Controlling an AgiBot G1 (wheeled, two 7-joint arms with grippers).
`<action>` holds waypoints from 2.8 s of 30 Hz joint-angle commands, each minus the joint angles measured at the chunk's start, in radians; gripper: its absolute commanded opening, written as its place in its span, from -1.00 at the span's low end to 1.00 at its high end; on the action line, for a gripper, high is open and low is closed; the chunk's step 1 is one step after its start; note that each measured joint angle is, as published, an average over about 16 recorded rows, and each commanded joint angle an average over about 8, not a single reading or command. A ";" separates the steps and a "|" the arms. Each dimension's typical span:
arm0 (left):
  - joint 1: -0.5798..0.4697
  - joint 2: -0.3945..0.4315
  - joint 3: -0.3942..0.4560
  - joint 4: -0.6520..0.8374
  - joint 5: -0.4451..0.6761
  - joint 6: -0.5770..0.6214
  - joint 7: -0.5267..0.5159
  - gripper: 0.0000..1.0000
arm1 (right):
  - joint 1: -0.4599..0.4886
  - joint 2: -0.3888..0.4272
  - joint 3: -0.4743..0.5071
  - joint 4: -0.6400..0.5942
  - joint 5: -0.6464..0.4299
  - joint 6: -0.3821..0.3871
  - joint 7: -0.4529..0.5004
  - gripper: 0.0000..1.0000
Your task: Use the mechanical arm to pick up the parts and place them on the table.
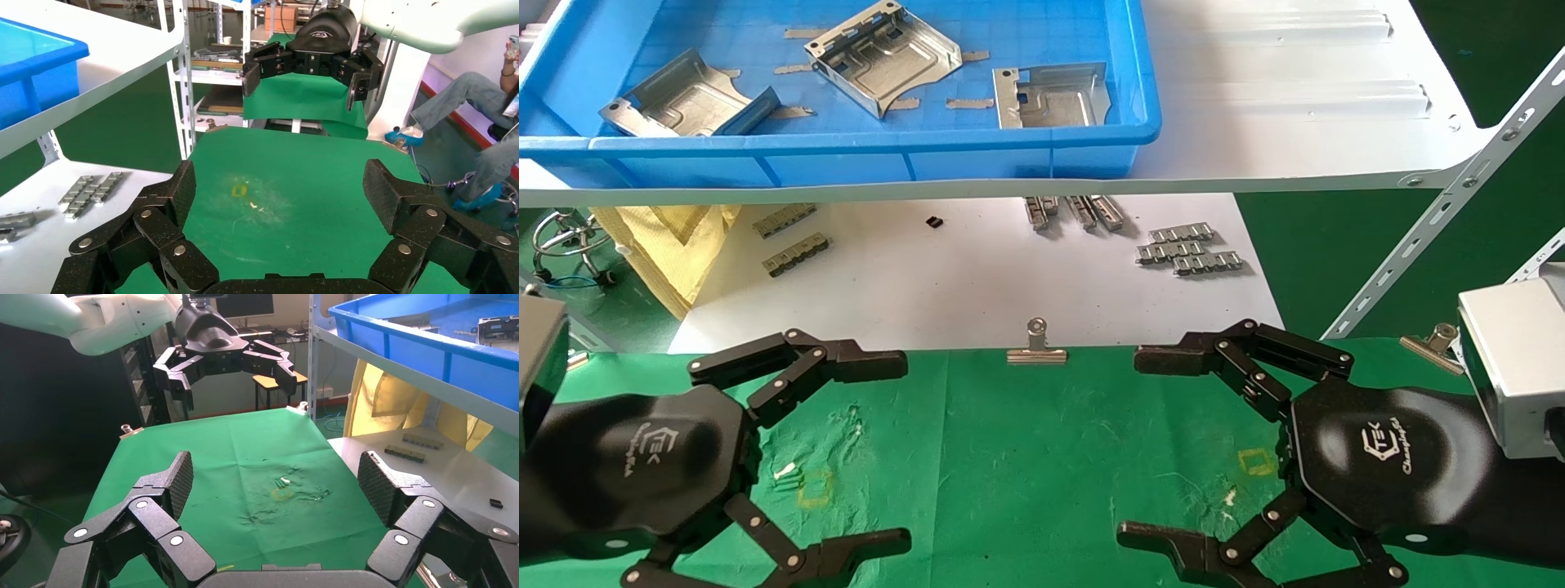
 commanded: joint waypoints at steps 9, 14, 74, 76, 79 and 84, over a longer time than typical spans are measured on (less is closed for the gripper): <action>0.000 0.000 0.000 0.000 0.000 0.000 0.000 1.00 | 0.000 0.000 0.000 0.000 0.000 0.000 0.000 1.00; 0.000 0.000 0.000 0.000 0.000 0.000 0.000 1.00 | 0.000 0.000 0.000 0.000 0.000 0.000 0.000 1.00; 0.000 0.000 0.000 0.000 0.000 0.000 0.000 1.00 | 0.000 0.000 0.000 0.000 0.000 0.000 0.000 -1.00; 0.000 0.000 0.000 0.000 0.000 0.000 0.000 1.00 | 0.000 0.000 0.000 0.000 0.000 0.000 0.000 -1.00; 0.000 0.000 0.000 0.000 0.000 0.000 0.000 1.00 | 0.000 0.000 0.000 0.000 0.000 0.000 0.000 -1.00; 0.000 0.000 0.000 0.000 0.000 0.000 0.000 1.00 | 0.000 0.000 0.000 0.000 0.000 0.000 0.000 -1.00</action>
